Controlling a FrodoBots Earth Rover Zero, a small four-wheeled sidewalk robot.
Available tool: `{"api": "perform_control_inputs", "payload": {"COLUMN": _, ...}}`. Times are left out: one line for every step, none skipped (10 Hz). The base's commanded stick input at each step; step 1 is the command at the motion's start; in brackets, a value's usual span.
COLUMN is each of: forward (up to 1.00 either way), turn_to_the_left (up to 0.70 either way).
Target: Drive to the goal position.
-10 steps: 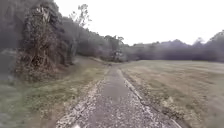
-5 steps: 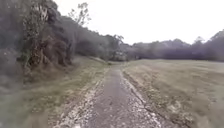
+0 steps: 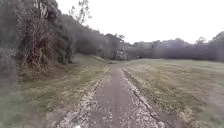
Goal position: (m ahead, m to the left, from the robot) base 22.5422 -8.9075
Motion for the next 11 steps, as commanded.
{"api": "perform_control_inputs", "payload": {"forward": 0.45, "turn_to_the_left": 0.0}}
{"api": "perform_control_inputs", "payload": {"forward": 0.45, "turn_to_the_left": 0.0}}
{"api": "perform_control_inputs", "payload": {"forward": 0.45, "turn_to_the_left": 0.0}}
{"api": "perform_control_inputs", "payload": {"forward": 0.45, "turn_to_the_left": 0.0}}
{"api": "perform_control_inputs", "payload": {"forward": 0.45, "turn_to_the_left": 0.0}}
{"api": "perform_control_inputs", "payload": {"forward": 0.45, "turn_to_the_left": 0.0}}
{"api": "perform_control_inputs", "payload": {"forward": 0.45, "turn_to_the_left": 0.0}}
{"api": "perform_control_inputs", "payload": {"forward": 0.45, "turn_to_the_left": 0.0}}
{"api": "perform_control_inputs", "payload": {"forward": 0.45, "turn_to_the_left": 0.0}}
{"api": "perform_control_inputs", "payload": {"forward": 0.45, "turn_to_the_left": 0.0}}
{"api": "perform_control_inputs", "payload": {"forward": 0.45, "turn_to_the_left": 0.0}}
